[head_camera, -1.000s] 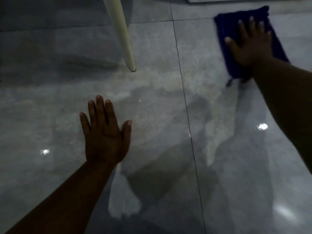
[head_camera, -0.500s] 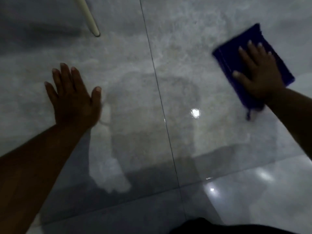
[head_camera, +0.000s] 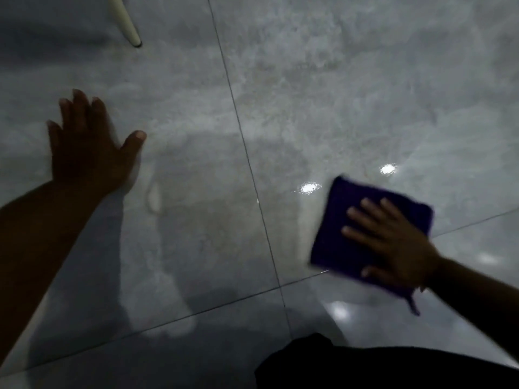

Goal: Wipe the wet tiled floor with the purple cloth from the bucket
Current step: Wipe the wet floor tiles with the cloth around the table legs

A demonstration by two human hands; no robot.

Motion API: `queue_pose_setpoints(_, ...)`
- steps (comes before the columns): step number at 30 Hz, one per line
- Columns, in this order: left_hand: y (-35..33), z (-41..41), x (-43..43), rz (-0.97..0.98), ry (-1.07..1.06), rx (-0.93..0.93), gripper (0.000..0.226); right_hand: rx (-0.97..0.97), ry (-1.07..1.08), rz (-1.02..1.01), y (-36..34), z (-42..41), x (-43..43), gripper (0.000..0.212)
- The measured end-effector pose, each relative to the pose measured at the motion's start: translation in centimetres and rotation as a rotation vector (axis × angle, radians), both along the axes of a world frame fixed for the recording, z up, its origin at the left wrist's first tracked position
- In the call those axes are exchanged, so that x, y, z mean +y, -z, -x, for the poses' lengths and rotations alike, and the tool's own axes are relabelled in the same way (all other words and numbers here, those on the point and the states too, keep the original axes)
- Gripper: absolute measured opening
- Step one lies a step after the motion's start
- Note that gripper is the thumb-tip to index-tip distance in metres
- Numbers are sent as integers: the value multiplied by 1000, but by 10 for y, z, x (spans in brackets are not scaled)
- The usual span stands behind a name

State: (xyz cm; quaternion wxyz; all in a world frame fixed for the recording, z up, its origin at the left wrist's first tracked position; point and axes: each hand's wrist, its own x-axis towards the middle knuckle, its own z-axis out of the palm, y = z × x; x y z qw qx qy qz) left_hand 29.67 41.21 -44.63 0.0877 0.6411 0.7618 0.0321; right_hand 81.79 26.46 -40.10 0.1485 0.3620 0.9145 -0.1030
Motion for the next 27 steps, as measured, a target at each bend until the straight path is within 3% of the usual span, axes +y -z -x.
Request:
queue_pose_setpoints(3, -8, -11, -27, -57, -13, -57, 84, 12, 310, -99, -6, -21, 75, 79)
queue_pose_setpoints(5, -11, -22, -58, -84, 5, -106, 82, 30, 470, -94, -5, 23, 125, 81)
queue_pose_setpoints(7, -12, -32, -88, -77, 35, -117, 78, 84, 497, -162, 2, 79, 151, 82)
queue_pose_setpoints(9, -13, -33, -108, -84, 32, -143, 74, 127, 305, -171, 10, 139, 142, 80)
queue_pose_setpoints(12, -17, -10, -129, -142, -26, -195, 69, 266, -233, -82, 27, 192, 56, 73)
queue_pose_setpoints(16, -18, 45, -155, -170, -85, -149, 67, 168, -649, 6, 18, 129, 9, 75)
queue_pose_setpoints(18, -17, 70, -172, -147, -89, -135, 68, 95, -594, -22, 11, 89, 54, 79)
queue_pose_setpoints(20, -17, 90, -194, -123, -109, -128, 70, 48, -366, -49, 4, 88, 124, 82)
queue_pose_setpoints(23, -14, 107, -224, -72, -109, -85, 70, 20, -54, -135, 5, 181, 206, 79)
queue_pose_setpoints(27, -15, 121, -241, -89, -134, -59, 68, 107, -335, -184, 11, 354, 188, 84)
